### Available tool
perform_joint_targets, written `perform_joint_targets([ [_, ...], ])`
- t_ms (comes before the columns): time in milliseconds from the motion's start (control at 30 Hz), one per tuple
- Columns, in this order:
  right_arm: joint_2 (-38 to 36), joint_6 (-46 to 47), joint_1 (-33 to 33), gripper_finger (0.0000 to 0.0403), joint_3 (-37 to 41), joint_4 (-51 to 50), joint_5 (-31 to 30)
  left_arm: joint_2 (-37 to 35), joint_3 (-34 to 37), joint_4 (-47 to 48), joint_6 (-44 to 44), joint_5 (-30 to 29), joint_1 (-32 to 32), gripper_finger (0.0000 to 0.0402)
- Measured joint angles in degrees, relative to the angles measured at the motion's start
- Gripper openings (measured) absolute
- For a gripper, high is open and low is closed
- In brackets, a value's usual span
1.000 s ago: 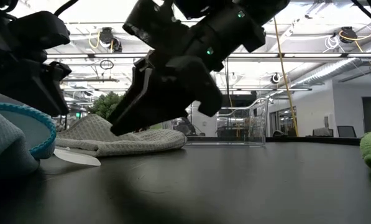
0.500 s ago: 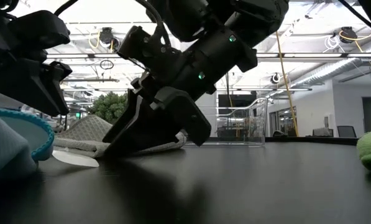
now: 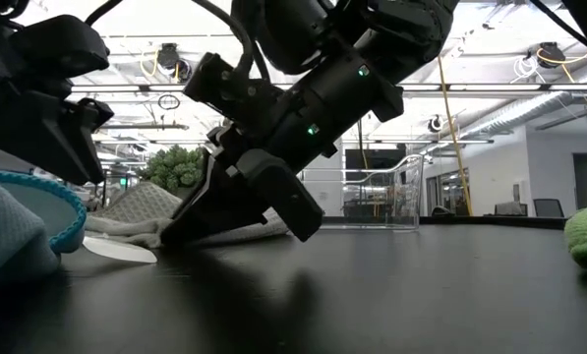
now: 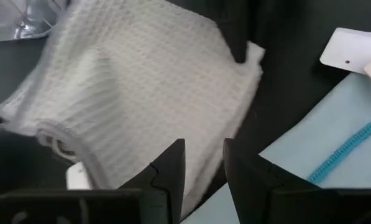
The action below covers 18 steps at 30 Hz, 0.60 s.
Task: Fold microfiber towels
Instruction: Fold the gray towel
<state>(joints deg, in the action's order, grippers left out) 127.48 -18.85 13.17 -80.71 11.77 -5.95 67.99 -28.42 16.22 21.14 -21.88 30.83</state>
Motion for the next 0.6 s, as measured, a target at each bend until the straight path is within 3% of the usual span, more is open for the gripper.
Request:
perform_joint_targets([
  [233,-4.0,2.3,1.3,0.0005,0.1,-4.8,-0.1,0.0,0.0,0.4,-9.2,4.8,2.0,0.0113],
  [500,-12.0,5.6,1.9,0.0005,0.1,-8.0,0.2,0.0,0.0,-2.6,-16.3,-4.8,4.1,0.0113],
  [600,-14.1,6.6,1.1,0.0005,0.1,-9.1,1.7,0.0,0.0,-4.9,-18.5,-5.3,4.1,0.0113],
])
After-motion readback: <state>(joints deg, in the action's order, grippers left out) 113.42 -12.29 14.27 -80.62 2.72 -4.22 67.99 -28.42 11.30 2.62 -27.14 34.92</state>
